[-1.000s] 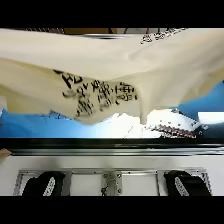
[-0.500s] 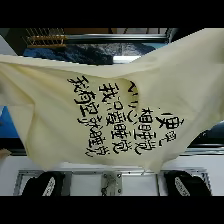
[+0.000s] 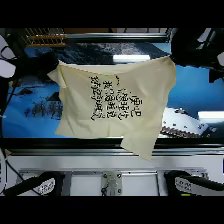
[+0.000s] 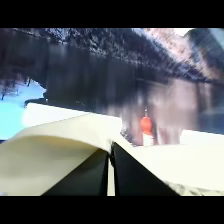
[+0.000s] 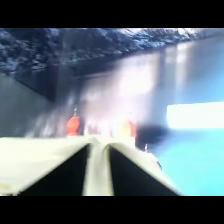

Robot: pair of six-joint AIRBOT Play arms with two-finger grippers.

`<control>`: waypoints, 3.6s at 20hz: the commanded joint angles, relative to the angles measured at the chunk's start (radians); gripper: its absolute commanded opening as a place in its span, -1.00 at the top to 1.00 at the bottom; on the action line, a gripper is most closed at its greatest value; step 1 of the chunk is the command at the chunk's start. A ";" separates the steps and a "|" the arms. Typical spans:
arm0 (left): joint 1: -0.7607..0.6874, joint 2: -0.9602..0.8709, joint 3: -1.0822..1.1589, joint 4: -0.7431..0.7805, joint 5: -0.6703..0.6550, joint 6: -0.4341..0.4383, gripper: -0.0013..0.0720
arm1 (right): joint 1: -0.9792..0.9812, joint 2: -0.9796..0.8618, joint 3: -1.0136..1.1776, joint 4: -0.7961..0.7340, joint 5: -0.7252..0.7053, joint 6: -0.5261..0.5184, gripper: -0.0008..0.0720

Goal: Fold the clothes and pants, and hang the long-sleeved shirts on hangers.

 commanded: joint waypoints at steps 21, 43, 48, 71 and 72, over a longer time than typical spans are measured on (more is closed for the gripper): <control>0.450 0.302 -0.991 -0.053 -0.011 -0.118 -0.90 | -0.140 0.491 -0.577 0.040 0.195 -0.141 -0.62; 0.304 0.232 -0.877 -0.109 0.089 -0.060 0.95 | -0.220 0.477 -0.663 -0.030 0.175 -0.033 -0.63; 0.304 0.280 -0.877 -0.097 0.079 -0.046 0.95 | -0.340 0.268 -0.857 -0.043 0.172 -0.059 -0.64; 0.304 0.373 -0.672 -0.097 0.017 -0.027 0.95 | -0.144 0.157 -0.621 0.212 0.160 -0.328 0.94; 0.304 0.419 -0.595 -0.099 0.016 -0.027 0.95 | -0.151 0.206 -0.537 0.206 0.191 -0.328 0.94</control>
